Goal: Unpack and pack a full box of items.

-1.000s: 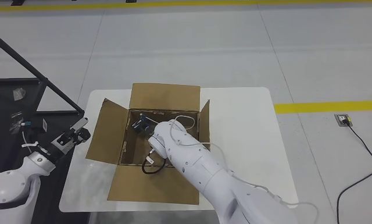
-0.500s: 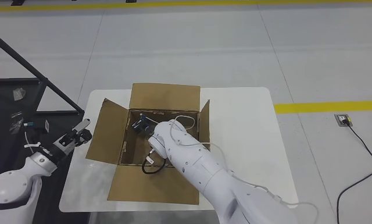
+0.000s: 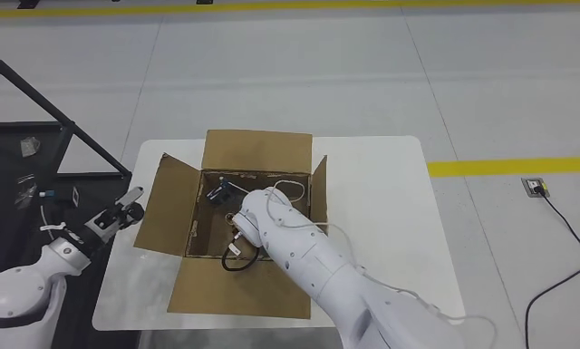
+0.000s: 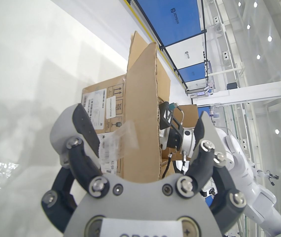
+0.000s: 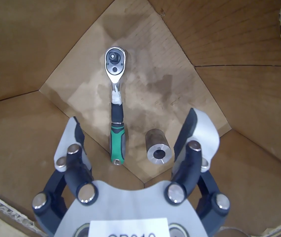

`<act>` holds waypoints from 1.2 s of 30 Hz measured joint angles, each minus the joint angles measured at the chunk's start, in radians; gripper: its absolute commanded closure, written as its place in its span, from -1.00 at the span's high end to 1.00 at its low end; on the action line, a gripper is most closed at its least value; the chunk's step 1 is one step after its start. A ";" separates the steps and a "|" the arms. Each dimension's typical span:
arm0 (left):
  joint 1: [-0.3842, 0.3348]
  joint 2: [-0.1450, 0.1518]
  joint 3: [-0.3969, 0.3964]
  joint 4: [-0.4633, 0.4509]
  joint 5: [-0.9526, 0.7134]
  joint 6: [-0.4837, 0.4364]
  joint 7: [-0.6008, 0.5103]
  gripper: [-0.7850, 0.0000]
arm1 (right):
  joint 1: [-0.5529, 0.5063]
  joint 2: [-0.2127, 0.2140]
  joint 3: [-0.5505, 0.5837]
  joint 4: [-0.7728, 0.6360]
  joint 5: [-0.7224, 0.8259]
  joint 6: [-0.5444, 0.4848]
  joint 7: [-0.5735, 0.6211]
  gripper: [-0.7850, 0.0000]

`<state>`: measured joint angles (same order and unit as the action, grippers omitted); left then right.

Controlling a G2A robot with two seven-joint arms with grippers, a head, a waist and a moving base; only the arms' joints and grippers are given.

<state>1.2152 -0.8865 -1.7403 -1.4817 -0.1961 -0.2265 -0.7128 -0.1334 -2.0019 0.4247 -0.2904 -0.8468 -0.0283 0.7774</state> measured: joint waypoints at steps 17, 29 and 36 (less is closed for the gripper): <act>0.020 0.004 -0.037 -0.035 -0.062 -0.018 -0.054 1.00 | -0.355 0.242 0.185 -0.813 -0.371 0.338 -0.163 1.00; 0.093 0.018 -0.125 -0.076 -0.123 -0.025 -0.194 1.00 | -0.755 0.398 0.451 -1.451 -0.612 0.111 -0.001 1.00; 0.139 0.021 -0.159 -0.131 -0.201 -0.010 -0.268 1.00 | -0.812 0.411 0.512 -1.509 -0.512 -0.035 -0.104 1.00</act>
<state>1.3541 -0.8651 -1.8989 -1.6127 -0.3970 -0.2367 -0.9811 -0.9458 -1.5912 0.9368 -1.7996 -1.3588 -0.0629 0.6730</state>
